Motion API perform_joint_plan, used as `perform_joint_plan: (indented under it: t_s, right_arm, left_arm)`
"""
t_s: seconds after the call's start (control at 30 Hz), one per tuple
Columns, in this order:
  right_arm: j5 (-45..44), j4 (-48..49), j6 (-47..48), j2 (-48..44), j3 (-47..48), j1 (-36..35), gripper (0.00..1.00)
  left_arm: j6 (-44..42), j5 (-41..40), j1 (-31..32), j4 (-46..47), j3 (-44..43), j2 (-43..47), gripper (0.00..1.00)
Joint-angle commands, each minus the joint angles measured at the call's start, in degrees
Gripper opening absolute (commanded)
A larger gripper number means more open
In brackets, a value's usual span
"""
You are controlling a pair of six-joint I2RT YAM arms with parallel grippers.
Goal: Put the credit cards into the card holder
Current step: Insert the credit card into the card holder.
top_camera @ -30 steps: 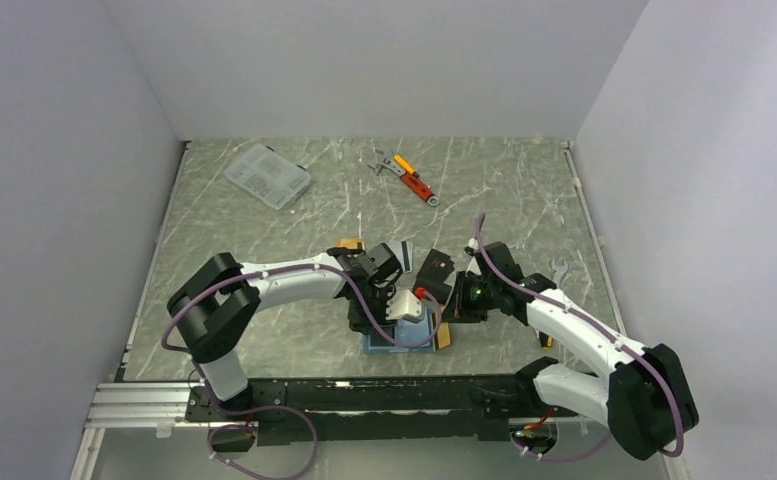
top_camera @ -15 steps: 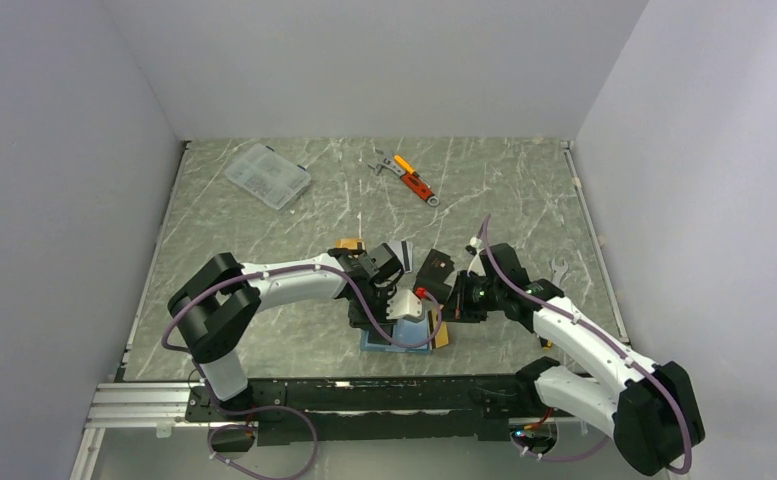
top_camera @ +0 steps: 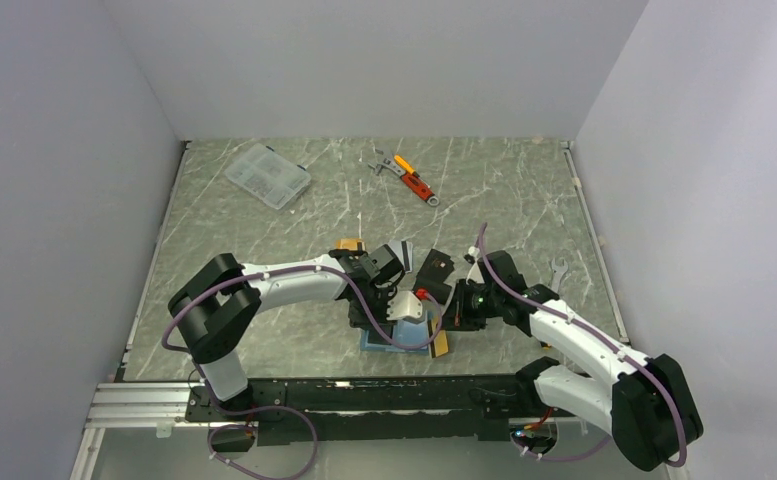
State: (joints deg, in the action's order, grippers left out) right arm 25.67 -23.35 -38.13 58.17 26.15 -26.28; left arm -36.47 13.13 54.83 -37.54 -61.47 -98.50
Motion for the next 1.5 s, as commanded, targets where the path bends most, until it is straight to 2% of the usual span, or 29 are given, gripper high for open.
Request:
perform_joint_plan:
  t_s: [0.0,0.33,1.47]
  right_arm:
    - [0.9,2.0,-0.7,-0.4,-0.7,0.2,0.0]
    - [0.0,1.1,-0.5,-0.8,-1.4,0.2,0.0]
    - [1.7,6.5,-1.5,3.4,-4.5,0.2,0.0]
  left_arm:
    - [-0.8,-0.6,0.7,-0.1,-0.8,1.0,0.32]
    - [-0.6,-0.6,1.1,-0.4,-1.2,1.3,0.31]
    - [-1.1,-1.4,1.6,-0.7,-1.1,1.8,0.28]
